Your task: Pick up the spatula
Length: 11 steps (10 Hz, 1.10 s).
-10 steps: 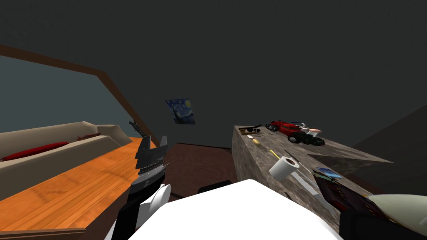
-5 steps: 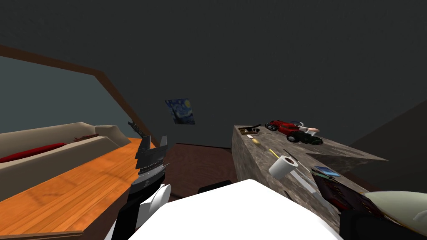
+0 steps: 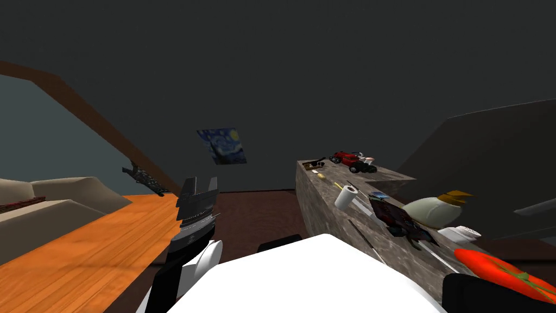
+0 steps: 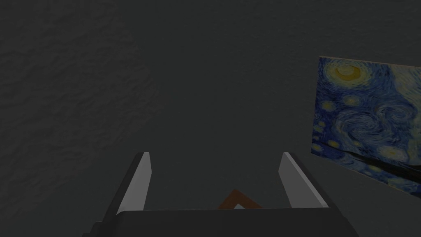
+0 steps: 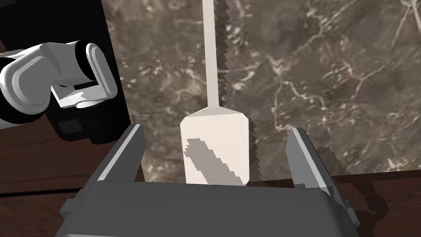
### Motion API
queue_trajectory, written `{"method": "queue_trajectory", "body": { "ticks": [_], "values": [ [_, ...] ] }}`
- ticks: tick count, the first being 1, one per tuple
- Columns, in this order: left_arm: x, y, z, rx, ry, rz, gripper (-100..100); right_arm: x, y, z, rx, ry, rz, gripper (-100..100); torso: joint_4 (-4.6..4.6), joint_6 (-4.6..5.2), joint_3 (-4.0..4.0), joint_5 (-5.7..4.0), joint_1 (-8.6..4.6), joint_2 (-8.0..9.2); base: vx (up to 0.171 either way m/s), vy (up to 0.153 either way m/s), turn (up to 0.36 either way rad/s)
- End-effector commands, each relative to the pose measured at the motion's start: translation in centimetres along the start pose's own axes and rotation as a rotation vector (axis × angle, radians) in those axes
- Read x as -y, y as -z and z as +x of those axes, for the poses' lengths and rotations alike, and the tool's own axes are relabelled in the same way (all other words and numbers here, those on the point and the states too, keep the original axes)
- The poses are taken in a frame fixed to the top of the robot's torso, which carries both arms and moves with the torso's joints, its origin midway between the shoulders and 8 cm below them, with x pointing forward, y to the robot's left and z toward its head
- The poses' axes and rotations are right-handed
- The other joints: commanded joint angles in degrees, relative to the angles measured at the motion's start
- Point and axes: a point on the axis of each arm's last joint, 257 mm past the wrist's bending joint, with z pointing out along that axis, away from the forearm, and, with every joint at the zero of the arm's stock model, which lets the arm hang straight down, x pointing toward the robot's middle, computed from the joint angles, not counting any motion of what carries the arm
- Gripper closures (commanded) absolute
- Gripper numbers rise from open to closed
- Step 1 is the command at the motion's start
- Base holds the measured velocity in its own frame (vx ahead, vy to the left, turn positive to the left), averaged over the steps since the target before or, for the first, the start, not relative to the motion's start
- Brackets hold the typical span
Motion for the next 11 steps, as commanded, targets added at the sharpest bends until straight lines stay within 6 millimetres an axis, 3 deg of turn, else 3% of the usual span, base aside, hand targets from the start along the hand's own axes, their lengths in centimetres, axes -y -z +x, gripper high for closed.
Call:
{"method": "queue_trajectory", "body": {
  "ticks": [1, 4, 7, 8, 11],
  "values": [
    [0.0, 0.0, 0.0, 0.0, 0.0, 0.0, 0, -0.6, 0.2, 1.6, -0.034, 0.033, -0.017, -100, 0.0, 0.0, 0.0, 0.0, 0.0, 0.0, -0.154, 0.08, -0.34],
    [0.0, 0.0, 0.0, 0.0, 0.0, 0.0, 0, -0.8, 0.3, 3.2, -0.067, 0.065, -0.029, -100, 0.02, -0.01, 0.04, -0.02, -0.08, 0.06, -0.123, 0.056, -0.307],
    [0.0, 0.0, 0.0, 0.0, 0.0, 0.0, 0, -0.9, 0.5, 5.9, -0.129, 0.115, -0.043, -100, 0.02, 0.0, 0.04, -0.01, 0.0, 0.06, -0.134, 0.059, -0.361],
    [0.0, 0.0, 0.0, 0.0, 0.0, 0.0, 0, -0.5, 0.6, 7.4, -0.173, 0.109, -0.032, -100, 0.01, -0.03, 0.02, 0.0, -0.03, 0.02, -0.081, 0.012, 0.085],
    [0.0, 0.0, 0.0, 0.0, 0.0, 0.0, 0, 0.2, -0.1, 6.4, -0.167, 0.058, -0.005, -100, -0.15, -0.16, -0.39, -0.13, -0.55, -0.69, 0.035, -0.071, 0.342]
  ]
}}
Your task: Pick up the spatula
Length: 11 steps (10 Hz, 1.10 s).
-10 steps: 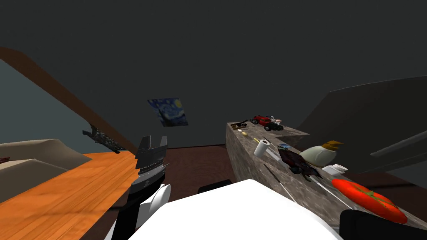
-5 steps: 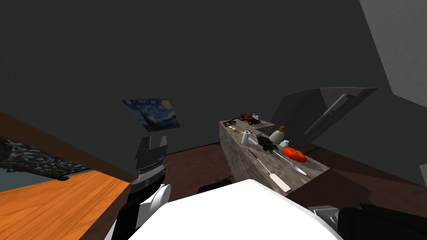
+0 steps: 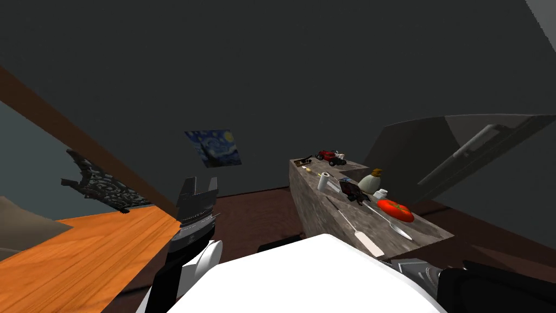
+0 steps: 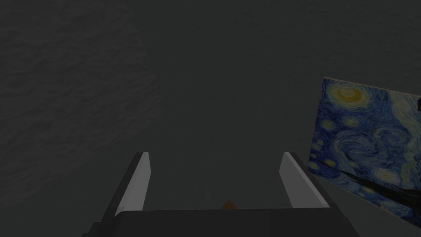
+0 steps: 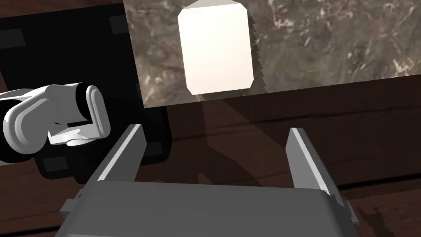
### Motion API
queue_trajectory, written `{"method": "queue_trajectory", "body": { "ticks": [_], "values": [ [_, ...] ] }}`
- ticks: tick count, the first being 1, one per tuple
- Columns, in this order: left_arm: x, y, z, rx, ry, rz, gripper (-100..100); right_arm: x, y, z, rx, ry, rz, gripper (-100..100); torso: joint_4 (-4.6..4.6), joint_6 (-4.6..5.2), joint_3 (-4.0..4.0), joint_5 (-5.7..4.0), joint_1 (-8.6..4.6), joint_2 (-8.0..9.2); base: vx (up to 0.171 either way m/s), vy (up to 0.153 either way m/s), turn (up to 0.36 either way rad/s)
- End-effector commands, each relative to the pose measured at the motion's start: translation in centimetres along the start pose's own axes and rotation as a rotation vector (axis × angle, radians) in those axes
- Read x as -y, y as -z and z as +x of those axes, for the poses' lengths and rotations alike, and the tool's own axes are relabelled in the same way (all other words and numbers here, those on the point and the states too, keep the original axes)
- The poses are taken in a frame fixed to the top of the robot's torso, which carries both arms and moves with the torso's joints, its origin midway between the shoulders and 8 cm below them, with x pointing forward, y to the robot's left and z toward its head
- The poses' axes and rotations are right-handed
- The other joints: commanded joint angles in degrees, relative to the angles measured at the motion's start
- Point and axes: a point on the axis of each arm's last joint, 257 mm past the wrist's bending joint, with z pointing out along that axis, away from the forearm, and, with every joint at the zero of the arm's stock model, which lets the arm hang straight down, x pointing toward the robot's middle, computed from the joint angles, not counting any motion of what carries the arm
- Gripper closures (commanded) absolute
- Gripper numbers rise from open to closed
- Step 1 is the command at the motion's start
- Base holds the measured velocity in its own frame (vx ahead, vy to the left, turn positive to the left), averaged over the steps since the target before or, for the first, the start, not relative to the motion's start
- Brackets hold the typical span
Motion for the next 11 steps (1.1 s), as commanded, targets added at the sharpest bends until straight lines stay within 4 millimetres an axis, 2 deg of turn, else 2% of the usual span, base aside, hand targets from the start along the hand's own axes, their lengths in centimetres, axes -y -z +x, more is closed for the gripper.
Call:
{"method": "queue_trajectory", "body": {
  "ticks": [1, 8, 10, 11],
  "values": [
    [0.0, 0.0, 0.0, 0.0, 0.0, 0.0, 0, 0.5, -0.4, -0.6, 0.006, -0.028, 0.013, -100, 0.0, 0.0, 0.0, 0.0, 0.0, 0.0, 0.059, -0.084, 0.279],
    [0.0, 0.0, 0.0, 0.0, 0.0, 0.0, 0, 2.8, -2.0, -3.9, 0.042, -0.156, 0.075, -100, 0.0, 0.01, 0.01, 0.03, 0.15, 0.02, 0.039, -0.07, 0.26],
    [0.0, 0.0, 0.0, 0.0, 0.0, 0.0, 0, 2.7, -2.0, -3.8, 0.042, -0.156, 0.075, -100, -0.01, 0.02, -0.02, 0.04, 0.19, -0.02, 0.023, -0.044, 0.159],
    [0.0, 0.0, 0.0, 0.0, 0.0, 0.0, 0, 2.8, -2.0, -3.8, 0.042, -0.157, 0.076, 0, 0.0, 0.07, 0.01, 0.07, 0.32, 0.03, 0.003, -0.007, -0.007]
  ]
}}
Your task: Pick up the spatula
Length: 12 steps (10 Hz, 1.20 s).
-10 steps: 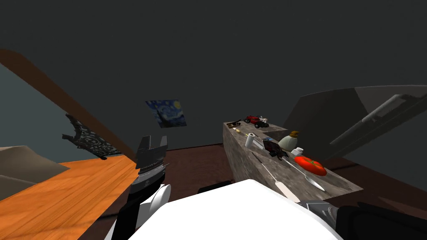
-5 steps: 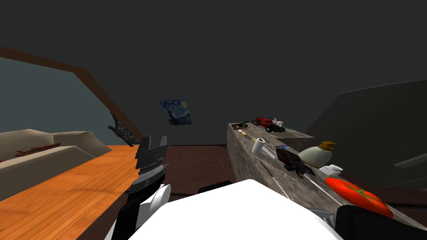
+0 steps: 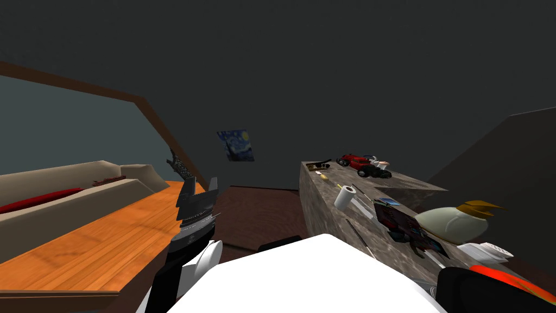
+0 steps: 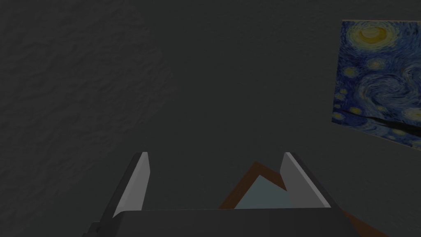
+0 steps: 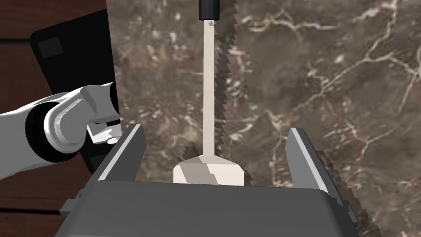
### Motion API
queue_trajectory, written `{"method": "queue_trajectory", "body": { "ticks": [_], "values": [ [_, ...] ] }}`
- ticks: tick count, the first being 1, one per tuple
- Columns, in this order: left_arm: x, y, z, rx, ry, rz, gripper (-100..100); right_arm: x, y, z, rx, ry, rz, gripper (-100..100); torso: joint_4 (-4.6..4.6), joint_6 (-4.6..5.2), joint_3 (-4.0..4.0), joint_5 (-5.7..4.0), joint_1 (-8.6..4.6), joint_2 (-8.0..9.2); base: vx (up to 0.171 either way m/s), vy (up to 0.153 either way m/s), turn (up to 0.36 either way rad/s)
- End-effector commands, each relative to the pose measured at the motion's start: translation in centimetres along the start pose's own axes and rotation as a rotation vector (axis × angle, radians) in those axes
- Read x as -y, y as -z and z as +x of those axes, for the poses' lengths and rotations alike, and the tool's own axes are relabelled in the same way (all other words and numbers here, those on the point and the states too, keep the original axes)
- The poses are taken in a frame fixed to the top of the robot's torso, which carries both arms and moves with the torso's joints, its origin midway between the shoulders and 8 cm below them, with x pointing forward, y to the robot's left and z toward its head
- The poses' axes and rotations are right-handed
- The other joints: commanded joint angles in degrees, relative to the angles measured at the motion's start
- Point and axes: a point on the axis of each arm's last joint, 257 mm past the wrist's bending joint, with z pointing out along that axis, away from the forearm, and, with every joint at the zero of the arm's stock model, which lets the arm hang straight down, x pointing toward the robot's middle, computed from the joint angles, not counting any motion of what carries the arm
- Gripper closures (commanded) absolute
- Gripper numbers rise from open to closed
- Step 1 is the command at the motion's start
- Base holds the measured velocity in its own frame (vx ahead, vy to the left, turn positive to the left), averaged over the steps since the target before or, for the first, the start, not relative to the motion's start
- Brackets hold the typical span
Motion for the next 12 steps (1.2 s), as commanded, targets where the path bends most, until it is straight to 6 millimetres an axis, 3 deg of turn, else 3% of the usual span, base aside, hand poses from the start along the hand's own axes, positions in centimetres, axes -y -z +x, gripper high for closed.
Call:
{"method": "queue_trajectory", "body": {
  "ticks": [1, 5, 6, 10, 11, 12],
  "values": [
    [0.0, 0.0, 0.0, 0.0, 0.0, 0.0, 0, -0.2, -1.0, -0.1, -0.007, -0.004, 0.002, -100, 0.0, 0.0, 0.0, 0.0, 0.0, 0.0, -0.005, -0.004, 0.011],
    [0.0, 0.0, 0.0, 0.0, 0.0, 0.0, 0, -0.2, -2.2, -0.4, -0.012, -0.008, 0.006, -100, 0.02, 0.0, 0.04, 0.01, 0.04, 0.07, -0.007, -0.002, 0.005],
    [0.0, 0.0, 0.0, 0.0, 0.0, 0.0, 0, -0.3, -2.3, -0.4, -0.013, -0.007, 0.006, 100, 0.01, 0.0, 0.03, 0.02, 0.05, 0.06, 0.0, 0.0, 0.0],
    [0.0, 0.0, 0.0, 0.0, 0.0, 0.0, 0, -0.2, -2.3, -0.4, -0.013, -0.007, 0.006, 100, 0.01, 0.01, 0.02, -0.01, -0.01, 0.04, 0.0, 0.0, 0.0],
    [0.0, 0.0, 0.0, 0.0, 0.0, 0.0, 0, -0.2, -2.3, -0.4, -0.013, -0.007, 0.006, 0, 0.01, 0.0, 0.02, -0.01, -0.01, 0.04, 0.0, 0.0, 0.0],
    [0.0, 0.0, 0.0, 0.0, 0.0, 0.0, 0, -0.2, -1.5, -0.2, -0.01, -0.005, 0.004, 100, 0.01, 0.0, 0.02, -0.01, -0.02, 0.03, 0.005, 0.002, -0.01]
  ]
}}
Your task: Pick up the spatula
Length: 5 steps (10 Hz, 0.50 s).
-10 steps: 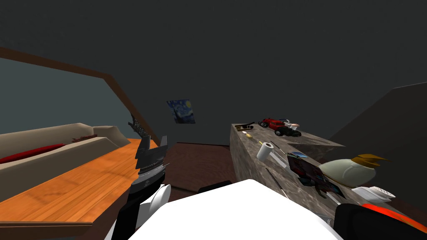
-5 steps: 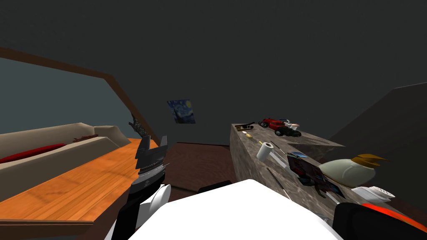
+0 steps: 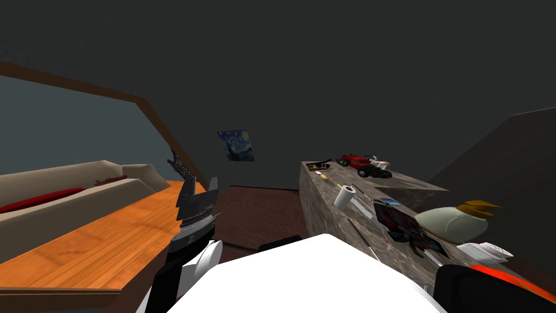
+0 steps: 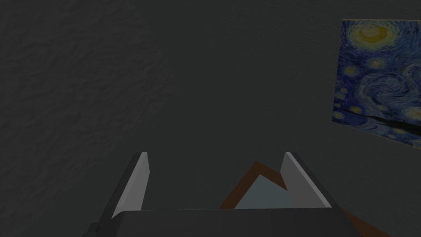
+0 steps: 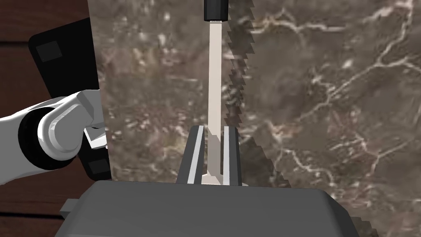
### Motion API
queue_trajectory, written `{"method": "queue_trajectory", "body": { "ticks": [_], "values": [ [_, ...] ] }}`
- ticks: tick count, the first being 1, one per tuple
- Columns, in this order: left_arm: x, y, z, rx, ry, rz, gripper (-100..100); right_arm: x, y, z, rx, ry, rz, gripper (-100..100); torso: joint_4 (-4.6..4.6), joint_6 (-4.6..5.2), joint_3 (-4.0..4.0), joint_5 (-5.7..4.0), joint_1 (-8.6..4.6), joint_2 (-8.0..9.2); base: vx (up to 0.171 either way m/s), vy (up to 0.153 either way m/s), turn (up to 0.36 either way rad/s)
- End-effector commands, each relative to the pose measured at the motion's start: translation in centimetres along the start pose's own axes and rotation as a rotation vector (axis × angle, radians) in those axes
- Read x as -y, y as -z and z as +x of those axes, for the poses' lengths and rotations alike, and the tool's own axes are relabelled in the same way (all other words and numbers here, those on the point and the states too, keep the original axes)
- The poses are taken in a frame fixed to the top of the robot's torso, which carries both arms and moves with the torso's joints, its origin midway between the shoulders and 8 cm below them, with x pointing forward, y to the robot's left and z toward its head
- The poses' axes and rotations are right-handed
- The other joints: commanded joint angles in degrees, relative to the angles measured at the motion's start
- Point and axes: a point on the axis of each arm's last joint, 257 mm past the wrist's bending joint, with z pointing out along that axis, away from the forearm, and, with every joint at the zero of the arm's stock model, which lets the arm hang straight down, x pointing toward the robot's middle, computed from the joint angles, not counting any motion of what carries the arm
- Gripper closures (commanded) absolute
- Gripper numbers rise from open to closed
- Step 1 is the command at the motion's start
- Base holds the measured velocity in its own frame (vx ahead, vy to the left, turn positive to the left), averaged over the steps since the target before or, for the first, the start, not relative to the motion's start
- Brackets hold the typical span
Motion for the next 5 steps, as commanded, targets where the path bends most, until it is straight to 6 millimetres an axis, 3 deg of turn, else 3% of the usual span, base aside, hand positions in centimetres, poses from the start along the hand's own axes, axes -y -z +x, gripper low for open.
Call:
{"method": "queue_trajectory", "body": {
  "ticks": [1, 4, 5],
  "values": [
    [0.0, 0.0, 0.0, 0.0, 0.0, 0.0, 0, 0.09, 0.88, 0.12, 0.006, 0.001, -0.002, 100, 0.0, 0.0, 0.0, 0.0, 0.0, 0.0, 0.01, 0.002, -0.01],
    [0.0, 0.0, 0.0, 0.0, 0.0, 0.0, 0, 0.12, 1.55, 0.25, 0.009, 0.005, -0.004, 100, 0.0, -0.01, -0.01, 0.0, 0.03, -0.02, 0.006, 0.001, -0.005],
    [0.0, 0.0, 0.0, 0.0, 0.0, 0.0, 0, 0.16, 1.61, 0.27, 0.01, 0.004, -0.004, 0, 0.0, -0.01, -0.01, -0.02, 0.0, -0.01, 0.0, 0.0, 0.0]
  ]
}}
